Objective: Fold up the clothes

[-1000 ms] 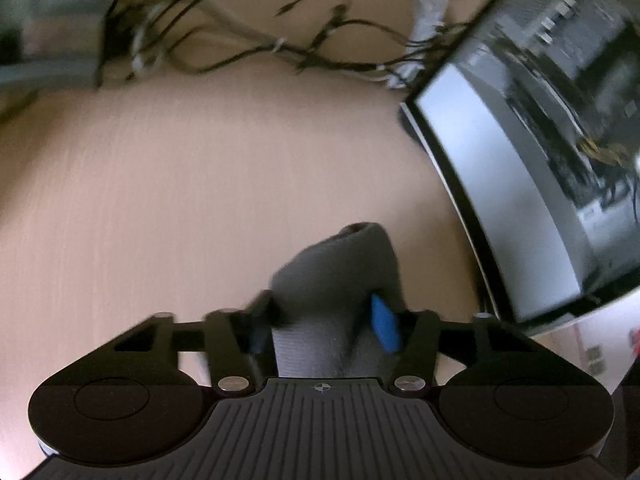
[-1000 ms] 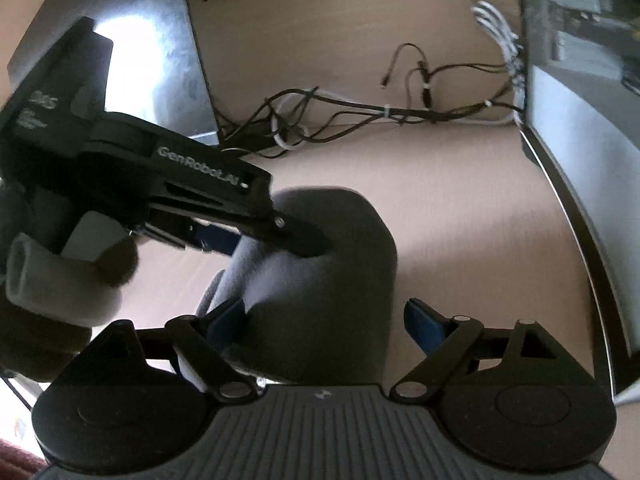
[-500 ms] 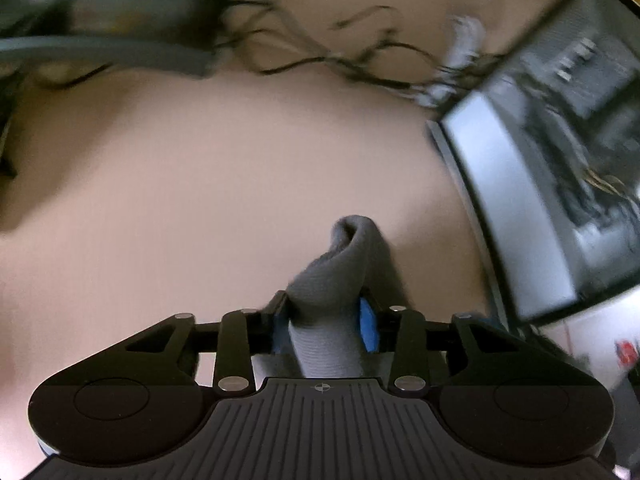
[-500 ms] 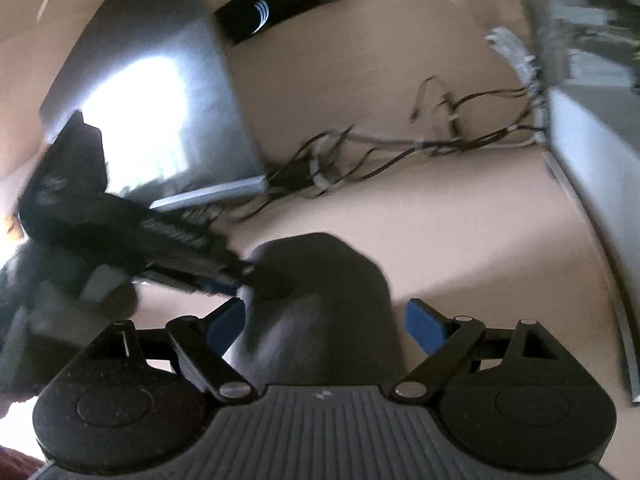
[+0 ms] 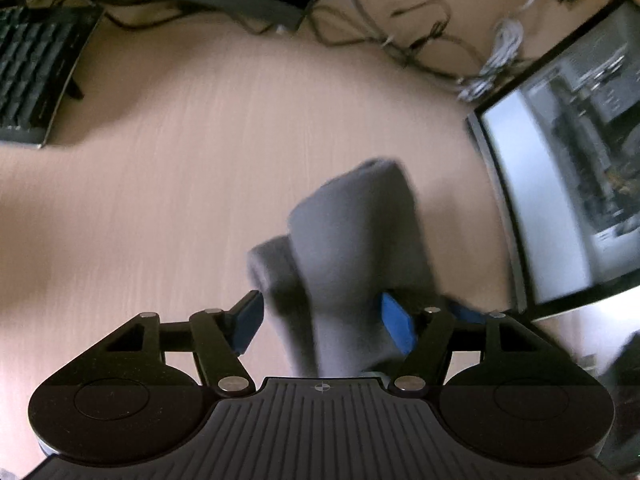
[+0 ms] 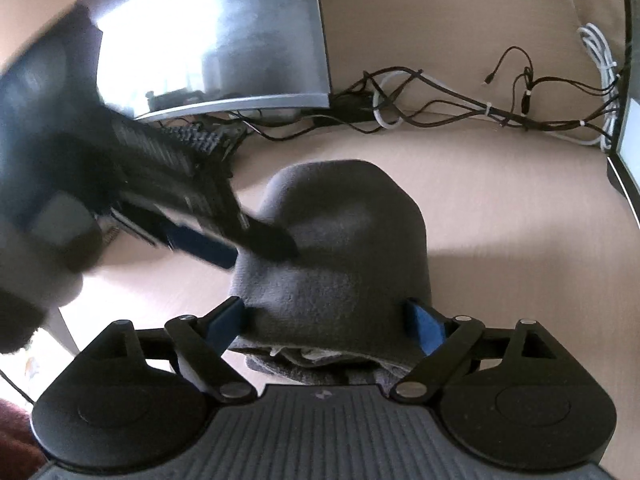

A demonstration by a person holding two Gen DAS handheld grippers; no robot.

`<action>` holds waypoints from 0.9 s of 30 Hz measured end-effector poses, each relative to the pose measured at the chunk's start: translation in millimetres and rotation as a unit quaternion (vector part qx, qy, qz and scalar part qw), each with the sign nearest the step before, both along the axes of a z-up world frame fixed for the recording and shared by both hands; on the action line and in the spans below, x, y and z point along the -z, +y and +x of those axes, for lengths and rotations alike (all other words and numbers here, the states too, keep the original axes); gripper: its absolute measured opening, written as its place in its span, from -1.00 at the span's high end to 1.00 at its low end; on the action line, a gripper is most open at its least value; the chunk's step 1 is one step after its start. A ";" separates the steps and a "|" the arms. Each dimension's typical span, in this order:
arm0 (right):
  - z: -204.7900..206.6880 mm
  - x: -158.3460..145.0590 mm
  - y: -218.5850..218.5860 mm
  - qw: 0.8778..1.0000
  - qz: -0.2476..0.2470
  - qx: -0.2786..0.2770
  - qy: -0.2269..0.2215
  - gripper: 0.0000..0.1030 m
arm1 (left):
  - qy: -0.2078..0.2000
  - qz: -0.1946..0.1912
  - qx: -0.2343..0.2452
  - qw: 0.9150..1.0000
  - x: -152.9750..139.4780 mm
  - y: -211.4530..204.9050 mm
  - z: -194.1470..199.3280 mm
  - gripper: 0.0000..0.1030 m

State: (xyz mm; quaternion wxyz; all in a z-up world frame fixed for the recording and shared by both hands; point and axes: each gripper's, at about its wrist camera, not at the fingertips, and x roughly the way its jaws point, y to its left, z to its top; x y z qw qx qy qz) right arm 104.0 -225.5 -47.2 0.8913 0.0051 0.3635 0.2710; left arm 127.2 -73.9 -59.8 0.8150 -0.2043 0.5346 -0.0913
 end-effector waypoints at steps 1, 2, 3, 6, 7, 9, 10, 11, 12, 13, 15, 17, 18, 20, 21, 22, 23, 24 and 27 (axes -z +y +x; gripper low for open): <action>1.1 -2.3 -5.9 1.000 0.011 0.004 0.001 -0.72 | -0.001 -0.002 -0.001 1.000 1.5 1.8 -0.6 -0.47; 2.3 -4.0 -13.1 1.000 0.025 0.013 0.004 -0.71 | -0.002 -0.005 -0.003 1.000 2.2 4.2 -1.3 -0.47; 4.0 -5.3 -20.7 0.999 0.040 0.024 0.009 -0.71 | -0.003 -0.008 -0.004 1.000 2.9 6.6 -1.9 -0.47; 17.5 -0.8 -43.9 0.992 0.100 0.060 0.047 -0.72 | -0.008 -0.016 -0.005 1.000 5.8 10.9 -4.9 -0.47; 22.5 3.0 -50.0 0.989 0.119 0.068 0.061 -0.72 | -0.008 -0.022 -0.006 1.000 7.3 12.5 -5.9 -0.46; 33.2 16.7 -54.8 0.981 0.151 0.069 0.095 -0.72 | -0.007 -0.035 -0.008 0.999 10.0 15.0 -6.5 -0.42; 36.8 23.4 -54.4 0.978 0.162 0.063 0.112 -0.72 | -0.006 -0.041 -0.008 0.999 11.0 15.2 -5.7 -0.38; 39.6 30.9 -53.2 0.975 0.170 0.062 0.127 -0.72 | -0.005 -0.043 -0.006 0.999 11.6 14.0 -4.2 -0.32; 40.9 36.9 -52.4 0.973 0.173 0.064 0.136 -0.71 | -0.005 -0.044 -0.001 0.999 12.0 11.9 -2.1 -0.30; 41.1 39.9 -52.1 0.973 0.174 0.066 0.140 -0.65 | -0.005 -0.043 0.003 0.999 12.3 9.4 0.4 -0.26; 40.4 38.9 -53.8 0.973 0.174 0.071 0.134 -0.47 | -0.006 -0.043 0.012 0.999 12.8 3.3 9.1 -0.25; 41.2 35.0 -60.5 0.974 0.173 0.080 0.125 -0.33 | -0.007 -0.044 0.023 0.999 13.5 -4.6 19.9 -0.25; 42.8 33.1 -64.8 0.974 0.170 0.087 0.121 -0.33 | -0.009 -0.044 0.030 0.999 13.8 -11.4 27.3 -0.25; 48.8 30.4 -74.7 0.974 0.166 0.107 0.115 -0.33 | -0.014 -0.040 0.045 0.998 13.9 -26.1 39.6 -0.25; 52.5 29.4 -80.1 0.973 0.165 0.118 0.113 -0.33 | -0.017 -0.038 0.052 0.998 14.0 -33.5 46.9 -0.25; 55.4 27.6 -85.9 0.972 0.163 0.128 0.110 -0.33 | -0.019 -0.036 0.059 0.997 14.2 -40.0 54.3 -0.25; 58.0 25.9 -90.5 0.972 0.160 0.137 0.108 -0.33 | -0.022 -0.034 0.064 0.997 14.6 -45.1 60.9 -0.27; 60.0 24.1 -93.9 0.971 0.155 0.145 0.106 -0.33 | -0.024 -0.030 0.067 0.997 14.8 -48.5 65.9 -0.29; 63.1 20.0 -90.7 0.975 0.131 0.153 0.094 -0.34 | -0.029 -0.014 0.075 0.997 12.3 -53.0 72.6 -0.35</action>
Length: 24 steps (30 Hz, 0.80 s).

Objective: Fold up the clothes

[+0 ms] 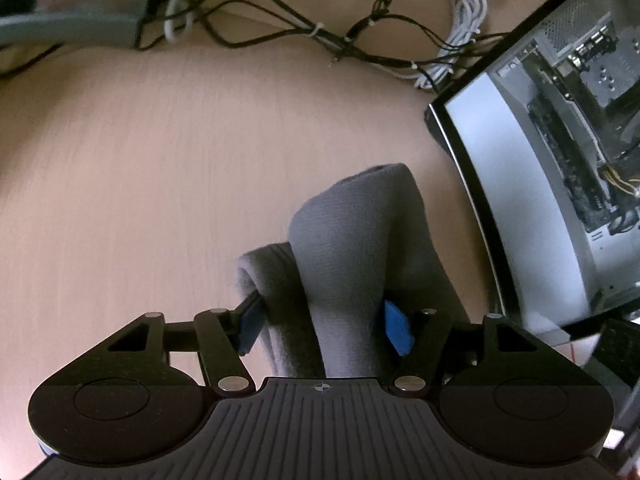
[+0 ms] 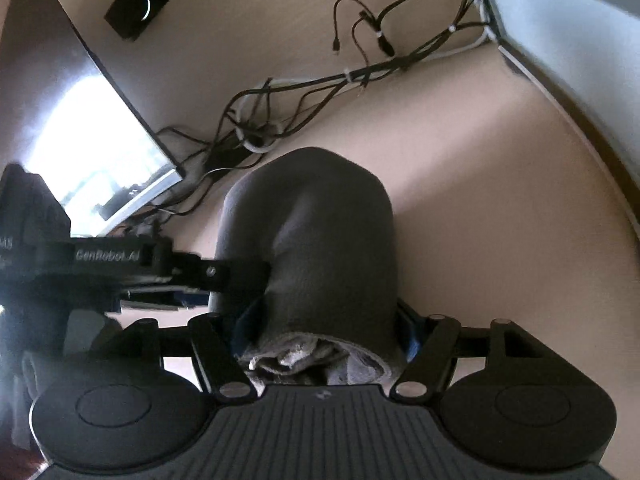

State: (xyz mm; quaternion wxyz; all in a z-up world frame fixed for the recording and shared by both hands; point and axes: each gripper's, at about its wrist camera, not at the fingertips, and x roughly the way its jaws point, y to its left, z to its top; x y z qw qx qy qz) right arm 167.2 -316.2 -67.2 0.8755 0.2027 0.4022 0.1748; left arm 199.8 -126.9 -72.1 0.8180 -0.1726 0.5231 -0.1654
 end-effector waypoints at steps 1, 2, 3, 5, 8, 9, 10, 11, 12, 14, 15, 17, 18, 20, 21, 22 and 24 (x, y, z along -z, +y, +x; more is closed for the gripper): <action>0.0 -1.1 3.3 1.000 -0.011 -0.001 -0.005 -0.35 | -0.003 0.006 0.001 1.000 -3.0 1.3 -1.6 -0.35; -0.8 -2.2 8.5 1.000 -0.025 -0.005 -0.013 -0.37 | -0.010 0.014 0.001 1.000 -7.3 4.3 -4.6 -0.34; -1.6 -3.3 15.0 0.999 -0.042 -0.010 -0.023 -0.38 | -0.020 0.017 -0.003 1.000 -13.8 8.5 -8.1 -0.32; -4.2 -6.1 27.3 0.996 -0.074 -0.019 -0.041 -0.38 | -0.038 0.017 -0.013 0.999 -28.4 17.1 -14.8 -0.26; -9.6 -12.2 39.8 0.992 -0.111 -0.020 -0.054 -0.38 | -0.068 -0.010 -0.013 0.998 -52.5 19.6 -19.7 -0.25; -10.3 -14.3 45.2 0.990 -0.128 -0.020 -0.058 -0.38 | -0.074 -0.009 -0.008 0.997 -56.8 15.3 -19.3 -0.25; -11.8 -16.1 51.0 0.988 -0.143 -0.020 -0.061 -0.39 | -0.078 -0.004 -0.002 0.997 -59.3 9.7 -18.3 -0.25; -14.1 -17.8 56.6 0.985 -0.156 -0.020 -0.065 -0.40 | -0.078 0.006 0.004 0.997 -58.7 3.8 -16.9 -0.25; -16.4 -19.5 62.3 0.983 -0.168 -0.021 -0.069 -0.42 | -0.075 0.021 0.009 0.997 -54.3 -1.6 -15.3 -0.24; -22.6 -20.2 71.9 0.979 -0.187 -0.030 -0.077 -0.46 | -0.062 0.056 0.011 0.996 -38.4 -7.2 -13.0 -0.23; -25.2 -20.5 74.8 0.977 -0.191 -0.037 -0.082 -0.46 | -0.059 0.066 0.011 0.996 -31.1 -6.9 -12.4 -0.28; -29.5 -23.8 71.6 0.977 -0.184 -0.050 -0.092 -0.47 | -0.053 0.061 0.005 0.997 -23.0 1.8 -12.3 -0.29; -31.4 -25.6 69.0 0.978 -0.178 -0.055 -0.096 -0.47 | -0.047 0.057 0.002 0.997 -20.5 7.5 -11.7 -0.29; -36.1 -32.1 63.6 0.975 -0.179 -0.060 -0.121 -0.47 | -0.041 0.049 0.005 0.998 -14.4 14.2 -10.4 -0.30; -38.1 -36.6 62.2 0.970 -0.188 -0.066 -0.143 -0.47 | -0.041 0.045 0.008 0.998 -11.4 14.8 -10.2 -0.31; -38.4 -40.3 62.2 0.964 -0.198 -0.074 -0.161 -0.47 | -0.042 0.042 0.011 0.998 -8.6 14.7 -10.1 -0.31; -29.6 -40.6 64.4 0.958 -0.211 -0.090 -0.173 -0.47 | -0.044 0.040 0.011 0.998 -7.5 14.1 -9.9 -0.35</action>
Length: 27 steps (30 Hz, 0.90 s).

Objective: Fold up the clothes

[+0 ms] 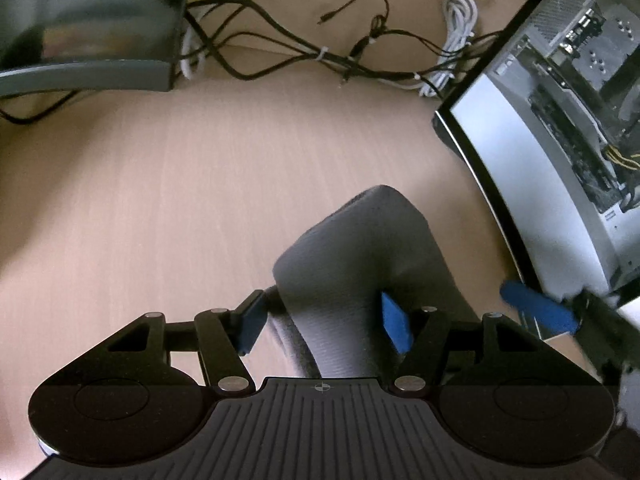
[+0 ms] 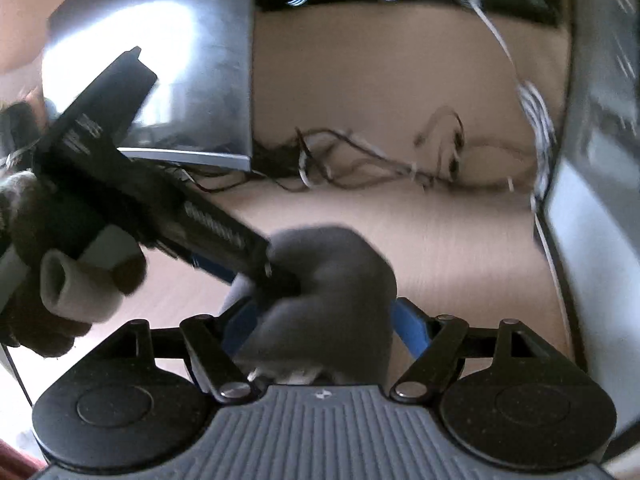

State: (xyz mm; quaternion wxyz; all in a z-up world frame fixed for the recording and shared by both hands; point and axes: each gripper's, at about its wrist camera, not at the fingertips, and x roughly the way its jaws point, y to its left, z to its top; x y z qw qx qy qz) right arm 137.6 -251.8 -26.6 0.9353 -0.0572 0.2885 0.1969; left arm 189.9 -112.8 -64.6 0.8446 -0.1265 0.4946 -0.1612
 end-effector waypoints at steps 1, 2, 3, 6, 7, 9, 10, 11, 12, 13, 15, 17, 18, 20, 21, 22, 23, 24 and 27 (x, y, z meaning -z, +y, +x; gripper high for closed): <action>7.8 4.1 1.0 1.000 0.001 -0.005 0.009 -0.47 | -0.001 0.000 -0.001 1.000 0.0 -0.3 0.1 -0.37; 15.6 8.2 2.0 1.000 0.001 -0.009 0.018 -0.47 | -0.001 0.000 -0.002 1.000 -0.5 0.0 0.6 -0.40; 19.1 12.5 3.6 1.000 0.005 -0.009 0.030 -0.47 | 0.000 0.001 -0.004 1.000 -1.3 0.7 1.4 -0.42; 10.9 22.5 15.0 0.999 -0.002 0.001 0.041 -0.47 | 0.006 -0.004 -0.015 1.000 -2.3 4.3 1.9 -0.56; 5.6 24.8 20.2 0.999 -0.012 0.004 0.035 -0.47 | 0.008 -0.006 -0.019 1.000 -2.6 5.6 2.1 -0.56; -0.7 28.5 26.6 0.999 -0.021 0.012 0.029 -0.48 | 0.008 -0.008 -0.027 1.000 -6.2 8.0 0.9 -0.45; -1.1 29.7 27.8 0.999 -0.021 0.016 0.030 -0.51 | 0.001 -0.006 -0.031 0.999 -12.6 7.6 -1.0 -0.30; 0.6 29.9 26.5 0.999 -0.016 0.018 0.035 -0.53 | -0.010 -0.006 -0.032 0.999 -20.7 6.4 -3.2 -0.15; 2.6 29.7 24.4 0.999 -0.011 0.021 0.040 -0.53 | -0.022 -0.006 -0.032 0.999 -29.4 5.2 -5.7 -0.10; 3.5 30.0 22.8 0.999 -0.007 0.022 0.043 -0.54 | -0.033 -0.011 -0.027 0.999 -37.4 2.9 -7.1 -0.05; 3.6 31.1 20.4 0.999 -0.004 0.022 0.045 -0.55 | -0.053 -0.027 -0.013 0.998 -52.1 -3.3 -8.6 0.00; 3.0 33.3 19.5 0.999 -0.003 0.022 0.043 -0.55 | -0.060 -0.022 0.001 0.998 -55.2 -14.2 -5.2 -0.02; 2.8 33.4 19.6 0.999 -0.004 0.022 0.041 -0.55 | -0.054 -0.010 0.002 0.998 -50.0 -18.7 -0.9 0.00; 1.2 33.6 20.3 0.999 -0.007 0.020 0.037 -0.55 | -0.032 0.022 -0.001 0.999 -32.4 -25.8 10.3 0.18; 0.6 33.4 20.5 0.999 -0.009 0.018 0.035 -0.55 | -0.029 0.033 0.000 0.999 -25.3 -28.0 13.8 0.19; -0.1 32.4 20.5 0.999 -0.013 0.017 0.033 -0.55 | -0.031 0.040 0.002 0.999 -19.3 -29.2 15.8 0.17; -0.9 30.1 20.3 0.999 -0.016 0.014 0.028 -0.55 | -0.035 0.047 0.008 0.998 -17.0 -30.8 16.9 0.17; -1.5 27.2 20.1 1.000 -0.019 0.011 0.022 -0.55 | -0.038 0.053 0.013 0.998 -17.6 -32.7 17.6 0.17; -0.8 19.0 18.4 1.000 -0.028 -0.008 0.000 -0.56 | -0.034 0.040 0.013 0.999 -18.8 -27.9 20.4 0.17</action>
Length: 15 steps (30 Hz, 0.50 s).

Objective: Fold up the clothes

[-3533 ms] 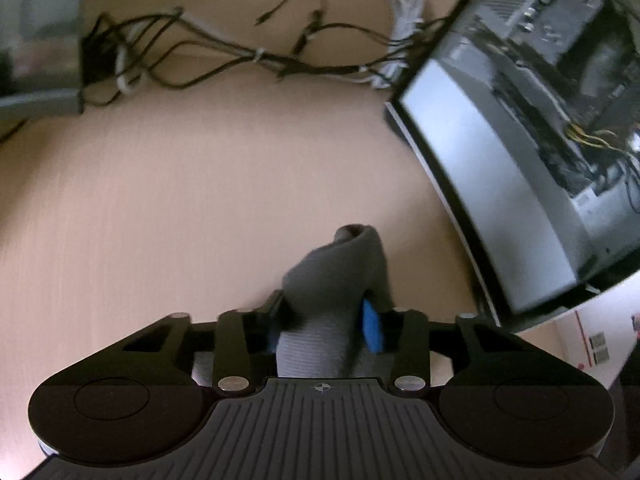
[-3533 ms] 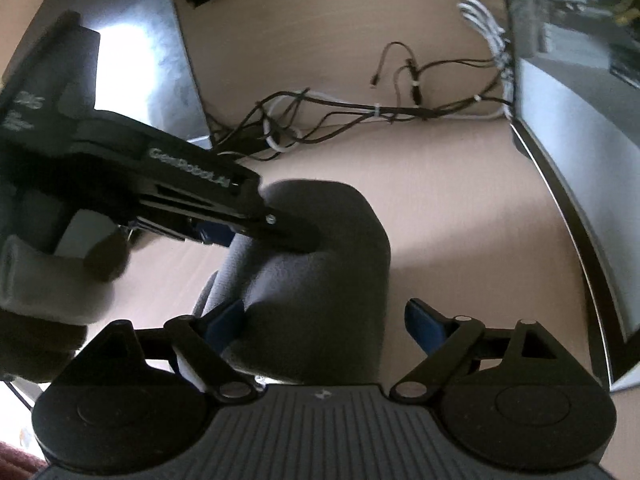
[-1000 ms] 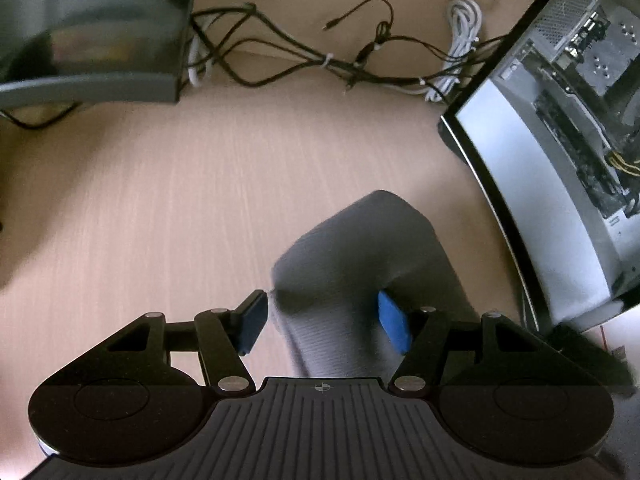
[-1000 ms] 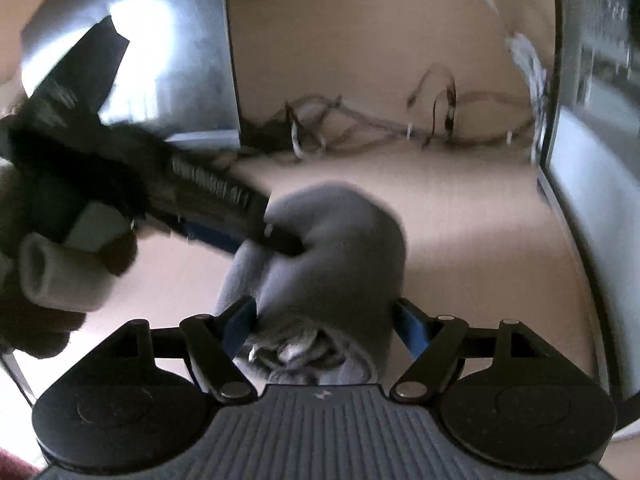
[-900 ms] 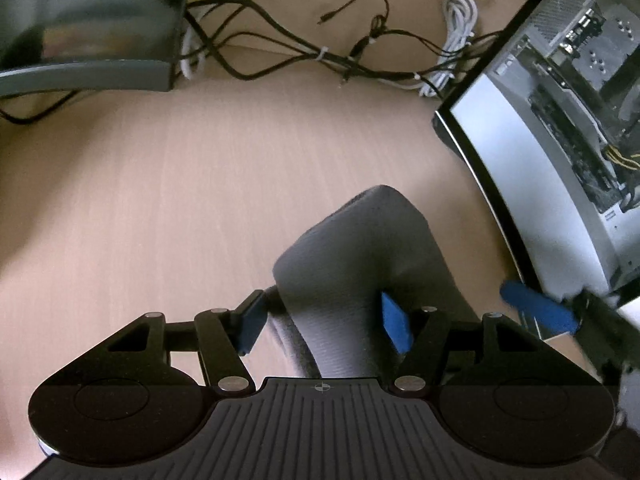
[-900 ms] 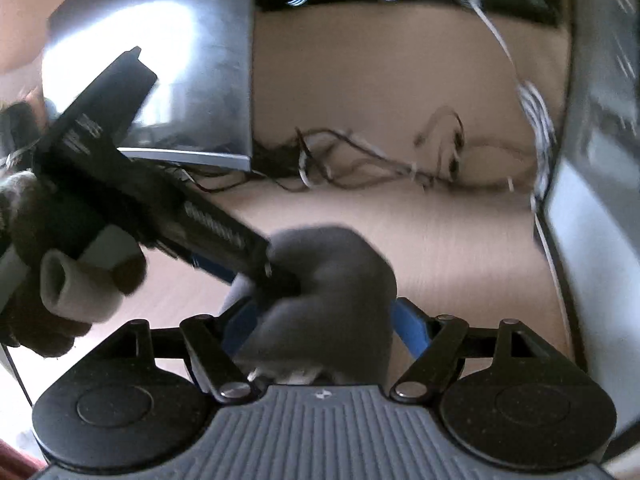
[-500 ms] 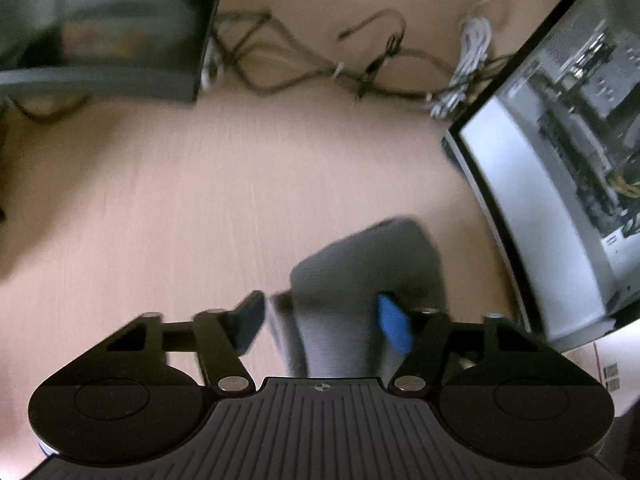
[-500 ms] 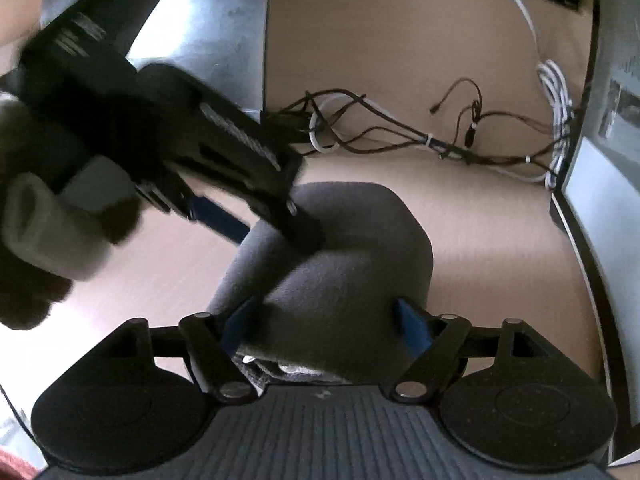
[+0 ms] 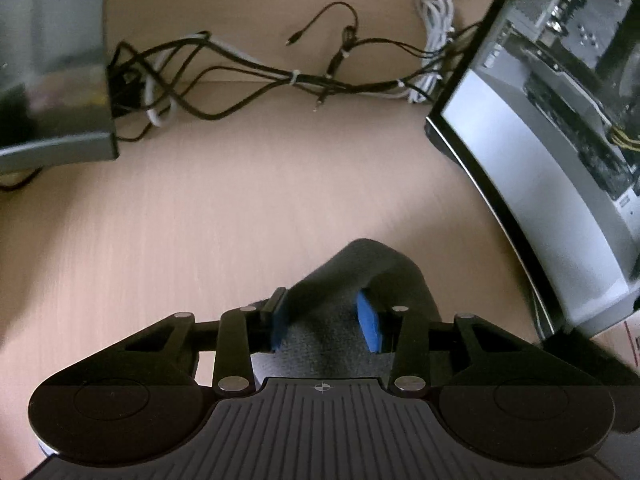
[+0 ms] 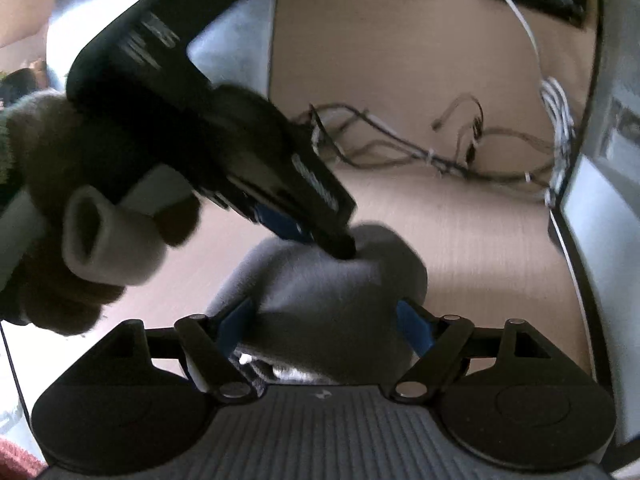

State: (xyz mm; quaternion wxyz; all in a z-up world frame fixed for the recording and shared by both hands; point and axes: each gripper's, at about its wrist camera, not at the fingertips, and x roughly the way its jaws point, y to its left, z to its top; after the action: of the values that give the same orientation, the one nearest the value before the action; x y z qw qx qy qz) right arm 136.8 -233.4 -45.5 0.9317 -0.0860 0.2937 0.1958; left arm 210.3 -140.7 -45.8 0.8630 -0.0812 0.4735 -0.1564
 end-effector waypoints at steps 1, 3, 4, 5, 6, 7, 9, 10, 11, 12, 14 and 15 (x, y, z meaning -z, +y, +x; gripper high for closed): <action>1.8 -1.8 0.0 1.000 -0.004 -0.004 -0.006 -0.59 | 0.003 -0.011 -0.004 1.000 -0.3 3.7 1.0 0.17; 7.2 -3.2 0.9 1.000 -0.011 -0.005 -0.013 -0.60 | 0.010 -0.033 -0.012 0.999 -0.8 11.2 3.0 0.18; 6.4 -3.5 1.9 1.000 -0.012 -0.003 -0.015 -0.60 | 0.014 -0.043 -0.017 0.999 -1.0 15.0 4.0 0.20; 9.2 -2.4 3.2 1.000 -0.009 -0.004 -0.010 -0.60 | 0.016 -0.058 -0.025 0.998 -2.4 21.3 3.7 0.17; 14.6 0.7 4.4 1.000 -0.004 -0.007 0.002 -0.60 | 0.017 -0.069 -0.036 0.997 -5.1 28.4 1.8 0.13; 18.7 5.2 5.6 1.000 0.001 -0.008 0.013 -0.60 | 0.018 -0.075 -0.046 0.996 -8.1 35.0 -0.8 -0.01; 23.3 13.7 7.5 1.000 0.007 -0.006 0.023 -0.63 | 0.017 -0.080 -0.059 0.995 -13.0 44.7 -8.3 -0.04; 22.6 15.0 7.9 1.000 0.008 -0.005 0.022 -0.64 | 0.018 -0.084 -0.061 0.994 -14.6 48.4 -13.1 -0.05; 22.0 16.2 8.3 1.000 0.009 -0.005 0.020 -0.64 | 0.019 -0.088 -0.060 0.994 -14.5 50.4 -18.4 -0.06; 20.9 16.6 8.6 1.000 0.008 -0.003 0.020 -0.64 | 0.021 -0.091 -0.058 0.994 -13.5 51.5 -23.9 -0.06; 17.7 15.9 8.8 1.000 0.005 0.001 0.018 -0.64 | 0.025 -0.088 -0.053 0.994 -9.6 51.5 -33.5 -0.07; 15.4 14.5 8.6 1.000 0.004 0.005 0.016 -0.64 | 0.028 -0.073 -0.054 0.995 -4.7 48.8 -34.9 -0.06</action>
State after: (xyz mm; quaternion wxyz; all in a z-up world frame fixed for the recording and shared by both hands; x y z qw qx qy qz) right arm 152.3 -224.8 -60.0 0.9280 -0.0781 0.3084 0.1940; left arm 175.4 -91.8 -41.1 0.8483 -0.1736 0.4799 -0.1410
